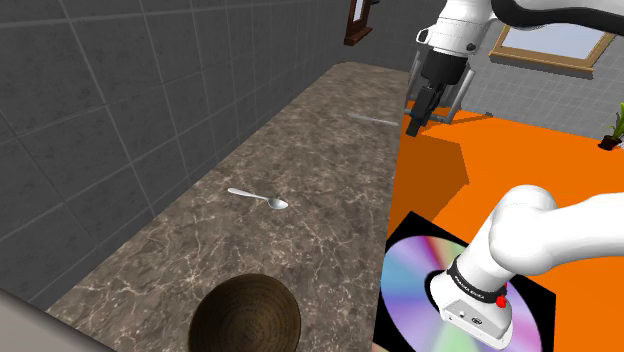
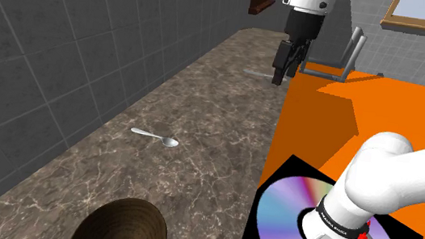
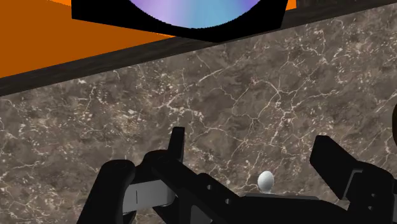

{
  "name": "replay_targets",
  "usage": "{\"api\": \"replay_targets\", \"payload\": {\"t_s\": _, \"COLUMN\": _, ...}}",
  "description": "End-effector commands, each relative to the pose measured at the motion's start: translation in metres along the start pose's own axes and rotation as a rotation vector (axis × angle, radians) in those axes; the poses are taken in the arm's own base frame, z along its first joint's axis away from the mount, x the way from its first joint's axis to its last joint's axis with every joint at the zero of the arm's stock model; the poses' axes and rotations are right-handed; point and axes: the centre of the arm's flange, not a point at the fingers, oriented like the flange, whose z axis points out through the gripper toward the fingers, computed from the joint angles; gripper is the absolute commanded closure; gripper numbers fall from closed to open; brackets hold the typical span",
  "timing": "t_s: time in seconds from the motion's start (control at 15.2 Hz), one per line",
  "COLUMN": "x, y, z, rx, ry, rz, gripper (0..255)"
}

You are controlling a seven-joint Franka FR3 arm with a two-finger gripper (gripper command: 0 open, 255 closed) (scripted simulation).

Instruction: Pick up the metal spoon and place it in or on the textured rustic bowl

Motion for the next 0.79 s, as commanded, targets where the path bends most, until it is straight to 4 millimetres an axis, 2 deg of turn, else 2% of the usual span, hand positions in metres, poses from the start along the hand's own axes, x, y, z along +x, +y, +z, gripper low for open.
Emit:
{"api": "replay_targets", "payload": {"t_s": 0.0, "x": 0.000, "y": 0.000, "z": 0.000, "rx": 0.000, "ry": 0.000, "rz": 0.000, "gripper": 0}}
{"api": "replay_targets", "payload": {"t_s": 0.73, "x": 0.091, "y": -0.048, "z": 0.092, "rx": 0.010, "ry": 0.065, "rz": -0.025, "gripper": 0}}
